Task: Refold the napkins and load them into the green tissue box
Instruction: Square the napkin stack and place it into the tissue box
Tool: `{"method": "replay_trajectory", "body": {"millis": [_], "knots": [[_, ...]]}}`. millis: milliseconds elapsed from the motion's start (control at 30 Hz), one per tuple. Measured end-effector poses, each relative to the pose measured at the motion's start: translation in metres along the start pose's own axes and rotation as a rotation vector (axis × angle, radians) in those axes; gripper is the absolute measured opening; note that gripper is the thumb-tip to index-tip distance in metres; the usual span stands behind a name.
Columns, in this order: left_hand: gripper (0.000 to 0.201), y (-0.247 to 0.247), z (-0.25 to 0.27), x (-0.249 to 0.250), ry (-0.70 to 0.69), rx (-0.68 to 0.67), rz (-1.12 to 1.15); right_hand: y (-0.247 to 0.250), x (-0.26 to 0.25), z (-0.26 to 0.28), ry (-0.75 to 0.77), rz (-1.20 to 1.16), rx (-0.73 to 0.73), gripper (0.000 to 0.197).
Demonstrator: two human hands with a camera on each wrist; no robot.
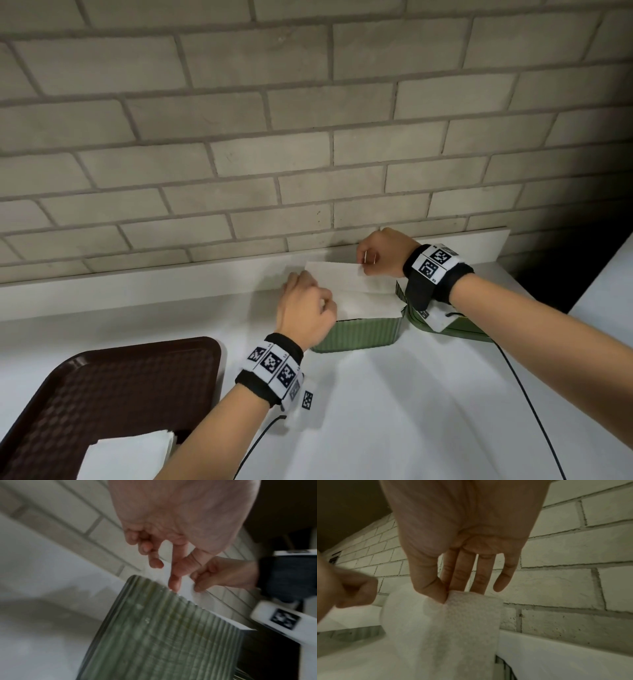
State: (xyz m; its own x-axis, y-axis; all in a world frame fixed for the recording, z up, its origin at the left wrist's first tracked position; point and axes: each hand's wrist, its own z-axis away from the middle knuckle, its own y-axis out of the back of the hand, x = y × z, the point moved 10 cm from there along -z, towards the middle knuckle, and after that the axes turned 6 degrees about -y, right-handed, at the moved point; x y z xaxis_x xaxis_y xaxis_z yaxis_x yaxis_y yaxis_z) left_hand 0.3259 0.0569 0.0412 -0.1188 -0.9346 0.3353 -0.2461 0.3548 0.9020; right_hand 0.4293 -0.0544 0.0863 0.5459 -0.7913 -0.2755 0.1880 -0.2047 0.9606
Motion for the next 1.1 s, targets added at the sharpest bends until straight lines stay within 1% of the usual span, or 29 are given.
{"method": "replay_trajectory", "body": {"millis": [33, 67, 100, 167, 233, 300, 367, 467, 567, 633, 667, 733, 833, 867, 933, 967, 1000, 1033, 1067, 1100], "knots": [[0.022, -0.002, -0.001, 0.017, -0.096, -0.026, 0.016, 0.001, -0.001, -0.001, 0.001, 0.005, 0.016, 0.011], [0.025, -0.009, -0.001, 0.032, -0.172, -0.095, 0.049, 0.004, -0.002, -0.001, 0.003, 0.008, 0.035, 0.012], [0.031, -0.023, 0.0, 0.043, -0.217, -0.21, 0.073, 0.006, -0.005, -0.001, 0.007, 0.009, 0.053, 0.012], [0.044, -0.051, 0.002, 0.053, -0.222, -0.45, 0.054, 0.01, -0.008, -0.003, 0.018, 0.01, 0.074, 0.013], [0.046, -0.072, 0.003, 0.056, -0.2, -0.589, -0.032, 0.013, -0.009, -0.003, 0.023, 0.007, 0.077, 0.013], [0.045, -0.083, 0.0, 0.057, -0.163, -0.658, -0.106, 0.015, -0.007, -0.003, 0.018, 0.006, 0.08, 0.013], [0.046, -0.087, -0.006, 0.054, -0.108, -0.697, -0.143, 0.016, -0.005, -0.003, 0.011, 0.011, 0.086, 0.013], [0.054, -0.092, -0.015, 0.047, -0.023, -0.735, -0.166, 0.016, -0.004, -0.002, -0.001, 0.023, 0.091, 0.011], [0.066, -0.095, -0.017, 0.048, 0.052, -0.711, -0.117, 0.015, -0.006, -0.001, 0.014, 0.04, 0.111, 0.012], [0.071, -0.092, -0.015, 0.055, 0.077, -0.646, -0.077, 0.014, -0.007, 0.001, 0.029, 0.045, 0.138, 0.014], [0.07, -0.089, -0.014, 0.058, 0.076, -0.601, -0.065, 0.014, -0.007, 0.002, 0.034, 0.037, 0.144, 0.014], [0.069, -0.079, -0.012, 0.064, 0.055, -0.521, -0.065, 0.012, -0.004, 0.004, 0.038, 0.01, 0.146, 0.014], [0.095, -0.071, -0.009, 0.074, -0.021, -0.423, -0.051, 0.013, 0.002, 0.006, 0.031, -0.039, 0.171, 0.014], [0.097, -0.071, -0.009, 0.078, -0.061, -0.397, -0.06, 0.013, 0.004, 0.006, 0.024, -0.058, 0.18, 0.013], [0.089, -0.071, -0.01, 0.085, -0.109, -0.401, -0.102, 0.013, 0.003, 0.006, 0.016, -0.083, 0.191, 0.013], [0.079, -0.07, -0.009, 0.088, -0.126, -0.414, -0.133, 0.012, 0.003, 0.006, 0.018, -0.087, 0.187, 0.013], [0.069, -0.065, -0.01, 0.09, -0.145, -0.399, -0.16, 0.01, 0.001, 0.007, 0.024, -0.09, 0.178, 0.013], [0.059, -0.057, -0.013, 0.091, -0.15, -0.355, -0.176, 0.008, 0.001, 0.008, 0.029, -0.093, 0.167, 0.013], [0.048, -0.044, -0.017, 0.09, -0.133, -0.278, -0.162, 0.007, 0.003, 0.009, 0.031, -0.102, 0.159, 0.012], [0.037, -0.024, -0.021, 0.089, -0.117, -0.152, -0.118, 0.007, 0.007, 0.011, 0.03, -0.126, 0.158, 0.01]]}}
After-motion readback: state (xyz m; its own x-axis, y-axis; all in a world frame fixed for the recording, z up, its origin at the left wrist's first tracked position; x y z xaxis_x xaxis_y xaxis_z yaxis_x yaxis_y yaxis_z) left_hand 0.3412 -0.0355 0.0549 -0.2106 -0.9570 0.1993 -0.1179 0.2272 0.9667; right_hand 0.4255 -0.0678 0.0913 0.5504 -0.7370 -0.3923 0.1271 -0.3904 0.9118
